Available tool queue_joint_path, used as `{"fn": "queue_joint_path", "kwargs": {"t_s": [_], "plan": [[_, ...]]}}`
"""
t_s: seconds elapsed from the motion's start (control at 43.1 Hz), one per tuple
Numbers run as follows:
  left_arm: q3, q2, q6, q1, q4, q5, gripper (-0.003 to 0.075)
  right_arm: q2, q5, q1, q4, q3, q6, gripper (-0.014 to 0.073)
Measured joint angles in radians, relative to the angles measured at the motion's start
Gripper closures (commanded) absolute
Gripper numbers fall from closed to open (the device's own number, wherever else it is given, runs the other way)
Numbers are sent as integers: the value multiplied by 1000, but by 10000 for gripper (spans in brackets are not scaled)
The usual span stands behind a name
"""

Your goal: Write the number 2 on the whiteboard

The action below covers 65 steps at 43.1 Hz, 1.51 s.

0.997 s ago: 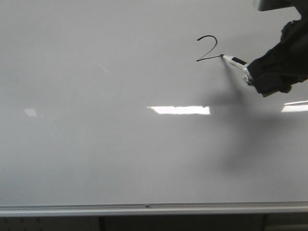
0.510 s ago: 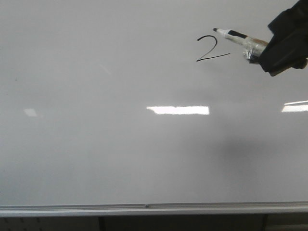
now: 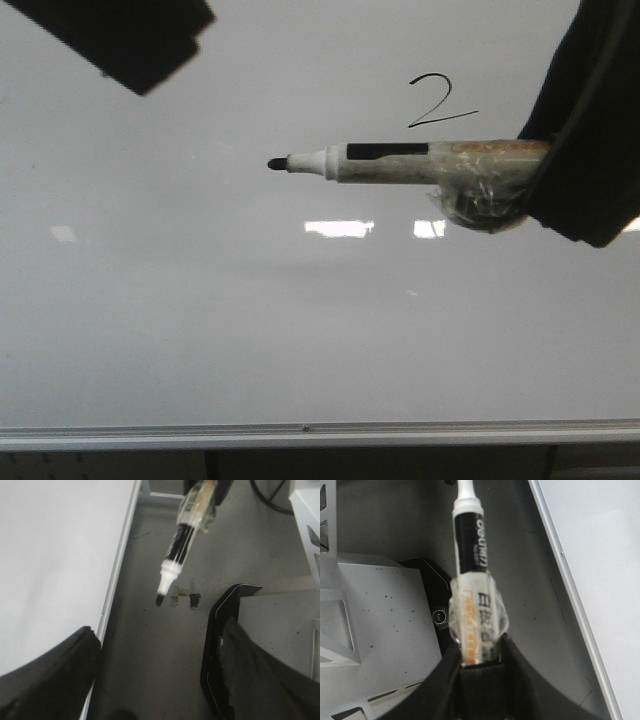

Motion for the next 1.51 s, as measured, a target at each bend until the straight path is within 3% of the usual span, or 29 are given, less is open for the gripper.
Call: {"fn": "queue_joint_path", "kwargs": {"t_s": [0.232, 0.533, 0.788, 1.299, 1.507], "plan": [[-72, 148, 5, -107, 0, 0, 229, 0, 2, 6, 4, 0, -1, 591], [-115, 265, 10, -120, 2, -34, 234, -4, 7, 6, -6, 0, -2, 591], [-117, 275, 16, -120, 6, -40, 447, -4, 14, 6, -21, 0, -2, 591], [-118, 281, 16, -77, 8, -11, 363, -46, 20, 6, -6, 0, -2, 591], [-118, 281, 128, -74, -105, -14, 363, -47, 19, 6, -6, -2, -2, 591]]}}
